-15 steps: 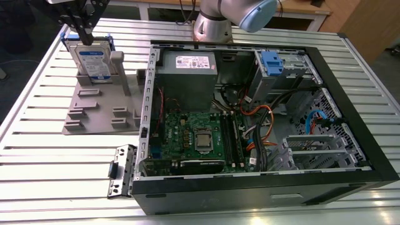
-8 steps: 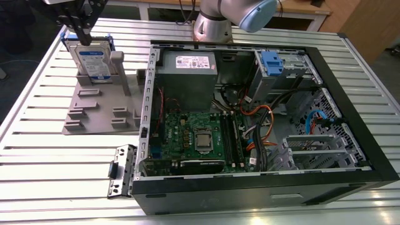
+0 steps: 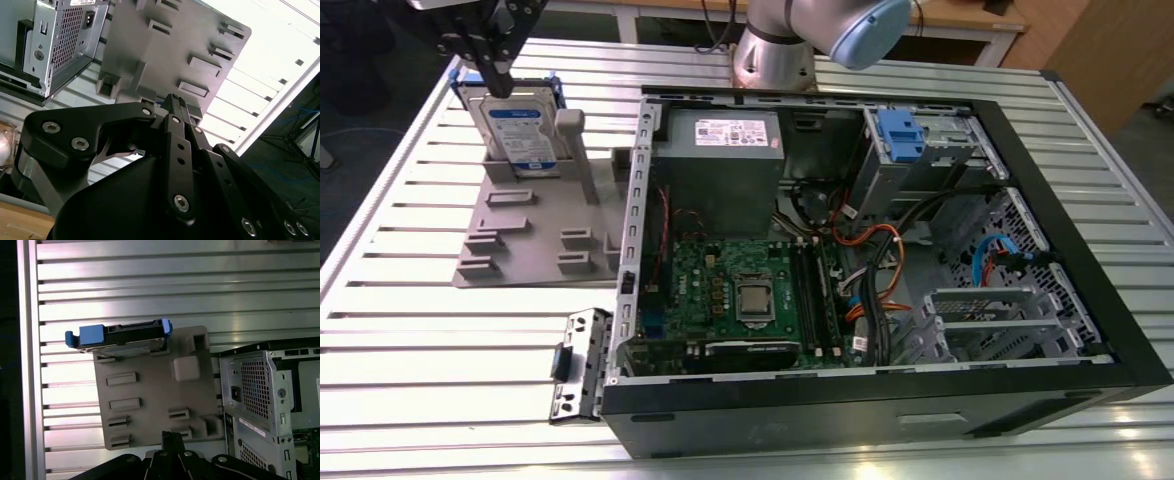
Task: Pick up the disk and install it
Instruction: 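Reach for the disk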
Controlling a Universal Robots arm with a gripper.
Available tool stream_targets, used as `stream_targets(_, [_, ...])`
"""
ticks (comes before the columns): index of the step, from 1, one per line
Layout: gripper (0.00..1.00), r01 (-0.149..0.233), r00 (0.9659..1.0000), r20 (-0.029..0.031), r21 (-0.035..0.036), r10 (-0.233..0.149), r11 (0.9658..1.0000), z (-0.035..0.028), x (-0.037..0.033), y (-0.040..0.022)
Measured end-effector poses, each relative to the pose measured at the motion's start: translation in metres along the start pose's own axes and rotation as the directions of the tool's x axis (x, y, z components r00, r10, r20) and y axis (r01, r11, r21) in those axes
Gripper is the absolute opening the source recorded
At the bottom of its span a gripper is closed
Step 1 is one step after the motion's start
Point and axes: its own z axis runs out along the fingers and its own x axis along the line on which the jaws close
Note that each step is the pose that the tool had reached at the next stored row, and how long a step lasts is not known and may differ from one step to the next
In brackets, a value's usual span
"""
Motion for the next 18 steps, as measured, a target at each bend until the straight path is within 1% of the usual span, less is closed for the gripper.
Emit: stream_targets(18, [0.10, 0.000, 1.0000, 0.0001, 0.0000, 0.000, 1.0000, 0.0011, 0.0056, -0.0005])
